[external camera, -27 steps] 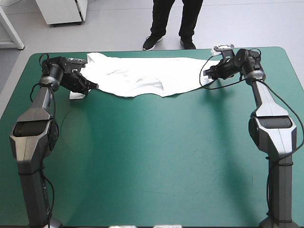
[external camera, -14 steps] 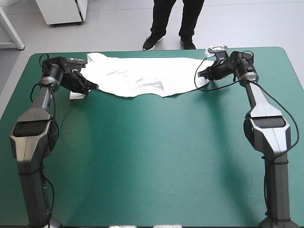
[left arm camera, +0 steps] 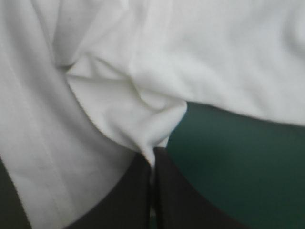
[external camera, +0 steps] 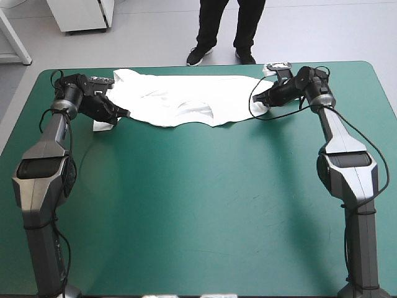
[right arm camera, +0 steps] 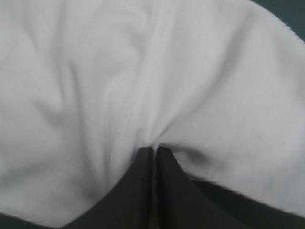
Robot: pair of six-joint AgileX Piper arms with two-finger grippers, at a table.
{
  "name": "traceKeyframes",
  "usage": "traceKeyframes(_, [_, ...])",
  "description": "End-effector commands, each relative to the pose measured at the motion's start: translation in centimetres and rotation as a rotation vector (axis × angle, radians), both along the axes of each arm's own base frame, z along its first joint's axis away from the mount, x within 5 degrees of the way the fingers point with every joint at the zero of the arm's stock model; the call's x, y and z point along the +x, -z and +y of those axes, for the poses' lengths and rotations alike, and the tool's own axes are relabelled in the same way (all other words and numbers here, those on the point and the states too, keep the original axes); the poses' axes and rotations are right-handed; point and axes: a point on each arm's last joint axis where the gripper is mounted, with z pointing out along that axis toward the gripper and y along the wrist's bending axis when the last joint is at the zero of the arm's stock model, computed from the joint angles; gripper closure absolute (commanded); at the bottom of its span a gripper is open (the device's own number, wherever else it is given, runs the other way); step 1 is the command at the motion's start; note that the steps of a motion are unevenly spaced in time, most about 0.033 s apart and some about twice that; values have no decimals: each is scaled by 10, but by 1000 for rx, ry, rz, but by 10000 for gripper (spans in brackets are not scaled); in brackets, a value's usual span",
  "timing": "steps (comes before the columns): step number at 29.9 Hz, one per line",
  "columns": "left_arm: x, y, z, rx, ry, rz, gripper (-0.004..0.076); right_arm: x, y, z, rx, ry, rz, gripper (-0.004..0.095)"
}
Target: Fold the cloth
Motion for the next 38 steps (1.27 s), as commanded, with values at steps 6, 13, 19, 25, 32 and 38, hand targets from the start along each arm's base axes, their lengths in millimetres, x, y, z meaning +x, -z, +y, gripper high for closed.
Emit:
traceKeyframes(6, [-48,-128,-15,-57,36,-207,733,-46,-128,3,-10,-68,-167,925])
traceKeyframes(13, [-109,-223,-18,-69,39,-432,733,-102,-238,-17,73,-25,-422,925])
traceKeyframes(19, [-181,-298,-20,-68,29,-670,733,-167,-318,-34,130,-3,-632,925])
traceKeyframes(25, [-261,-360,-21,-75,11,-960,733,-245,-387,-33,176,-17,-897,925])
traceKeyframes(32, [-346,-401,-23,-77,5,-1202,733,-332,-433,-30,182,-40,-1096,925])
traceKeyframes(38, [-393,-412,-25,-84,15,-1293,733,-382,-449,-28,181,-55,-1171,925])
